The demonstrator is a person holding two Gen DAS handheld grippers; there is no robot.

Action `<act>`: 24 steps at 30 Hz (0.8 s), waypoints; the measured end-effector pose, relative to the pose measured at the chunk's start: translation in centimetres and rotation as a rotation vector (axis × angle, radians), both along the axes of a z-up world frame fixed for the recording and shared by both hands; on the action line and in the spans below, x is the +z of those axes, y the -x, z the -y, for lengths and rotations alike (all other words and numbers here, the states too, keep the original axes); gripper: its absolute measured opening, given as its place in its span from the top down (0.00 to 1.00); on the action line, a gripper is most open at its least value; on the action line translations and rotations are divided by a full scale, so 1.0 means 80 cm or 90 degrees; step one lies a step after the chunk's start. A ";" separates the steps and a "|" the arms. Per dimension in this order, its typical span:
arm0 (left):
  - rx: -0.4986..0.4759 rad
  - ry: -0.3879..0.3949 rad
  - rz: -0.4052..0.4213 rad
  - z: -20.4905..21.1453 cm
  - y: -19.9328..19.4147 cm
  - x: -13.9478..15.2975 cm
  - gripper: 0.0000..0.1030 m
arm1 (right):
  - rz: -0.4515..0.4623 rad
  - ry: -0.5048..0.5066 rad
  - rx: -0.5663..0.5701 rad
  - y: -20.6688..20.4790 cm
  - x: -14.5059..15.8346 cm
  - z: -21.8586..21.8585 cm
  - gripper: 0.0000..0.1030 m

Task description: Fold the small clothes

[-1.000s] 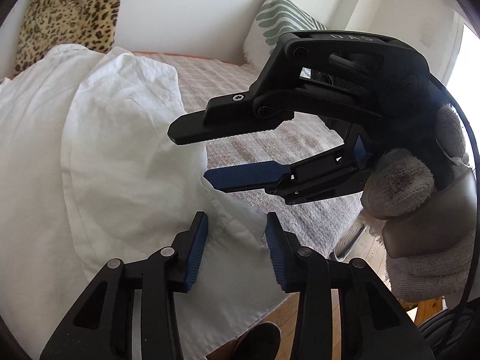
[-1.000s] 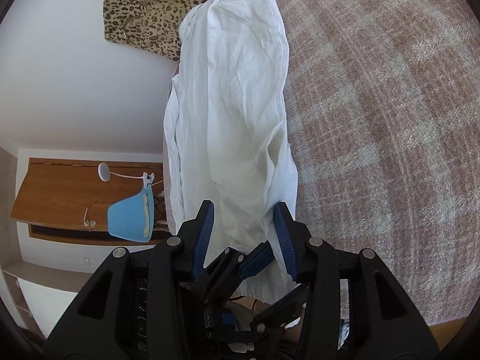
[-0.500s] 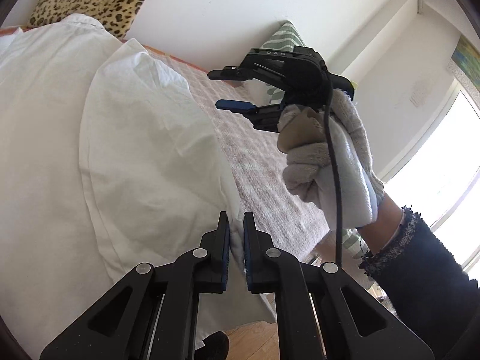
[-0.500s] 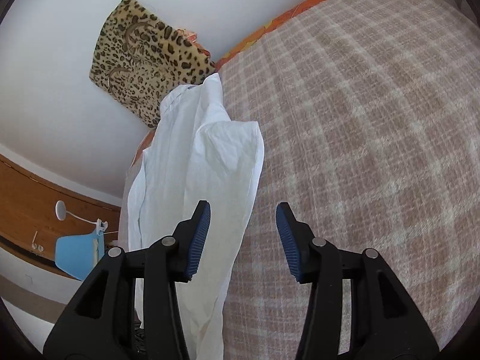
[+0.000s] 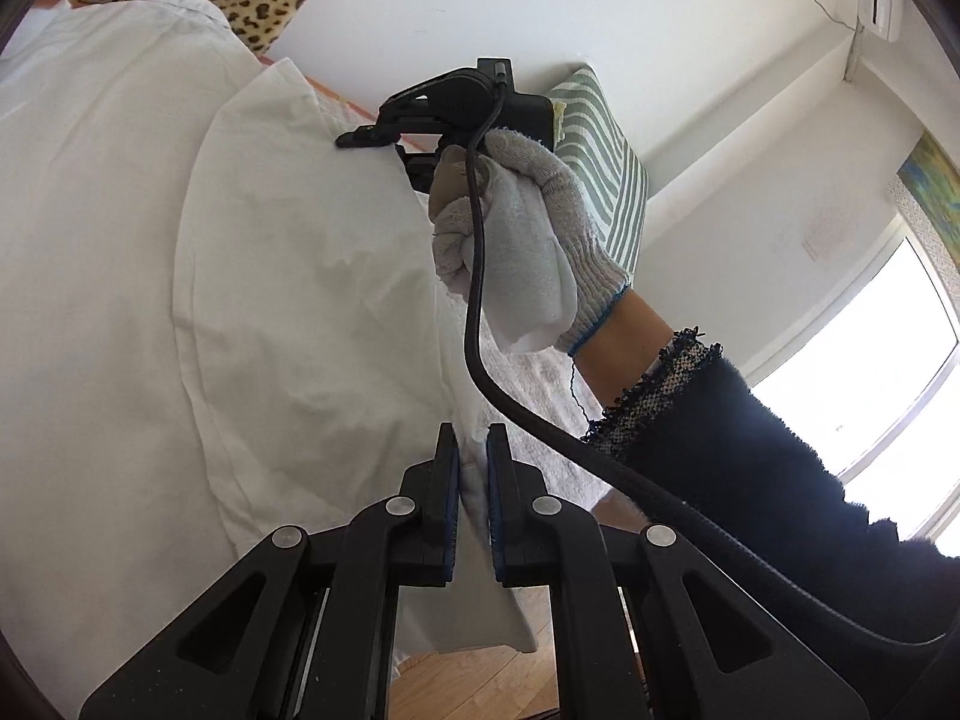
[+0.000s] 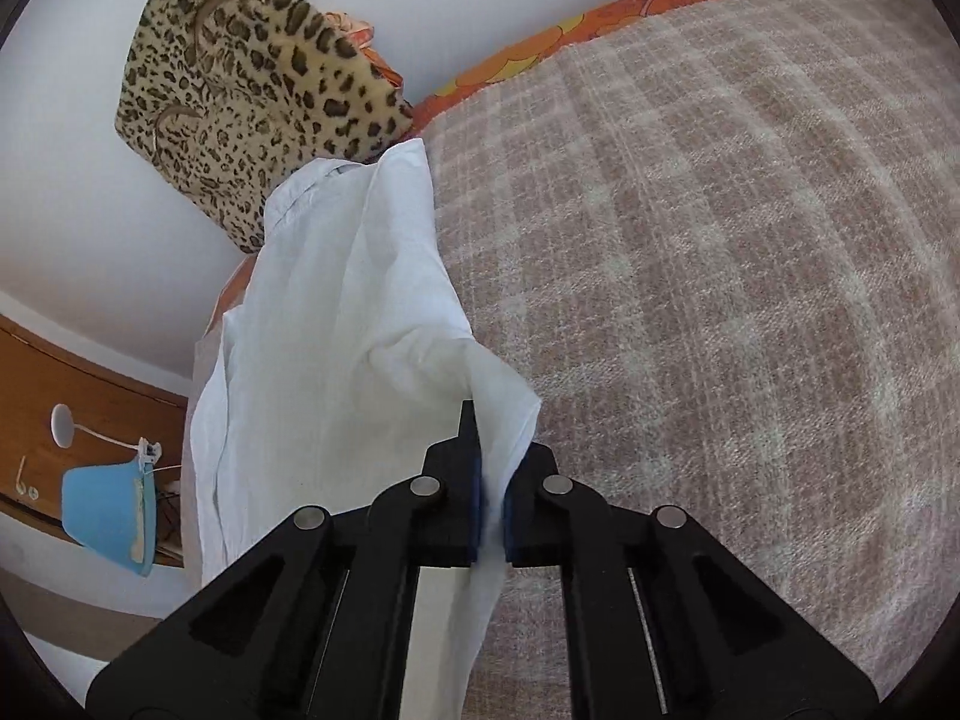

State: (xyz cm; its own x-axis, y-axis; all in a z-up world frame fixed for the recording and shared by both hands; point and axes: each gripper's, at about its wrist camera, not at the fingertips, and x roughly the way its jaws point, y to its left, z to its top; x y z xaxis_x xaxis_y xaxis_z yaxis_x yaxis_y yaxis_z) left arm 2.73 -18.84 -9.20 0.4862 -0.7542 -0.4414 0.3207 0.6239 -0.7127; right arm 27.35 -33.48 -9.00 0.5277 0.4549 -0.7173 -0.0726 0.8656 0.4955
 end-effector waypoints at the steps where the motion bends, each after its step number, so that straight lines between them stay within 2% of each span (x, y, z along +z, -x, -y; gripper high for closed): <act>1: 0.007 0.010 -0.012 -0.004 0.000 -0.003 0.94 | 0.004 0.036 -0.010 0.000 0.009 -0.004 0.95; 3: 0.021 0.029 -0.039 -0.014 -0.004 -0.011 0.94 | 0.004 0.082 -0.020 0.000 0.021 -0.018 0.95; 6: 0.041 0.046 -0.054 -0.031 0.002 -0.016 0.94 | 0.026 0.215 -0.002 0.002 0.041 -0.072 0.95; 8: 0.055 0.054 -0.054 -0.046 0.008 -0.015 0.94 | 0.038 0.242 0.027 0.005 0.055 -0.106 0.95; 12: 0.080 0.077 -0.063 -0.075 0.020 -0.015 0.94 | 0.060 0.339 0.080 0.013 0.066 -0.175 0.95; 18: 0.105 0.082 -0.071 -0.109 0.035 -0.022 0.94 | 0.055 0.366 0.128 0.018 0.066 -0.241 0.95; 24: 0.135 0.083 -0.078 -0.148 0.046 -0.026 0.94 | 0.040 0.387 0.147 0.013 0.042 -0.291 0.96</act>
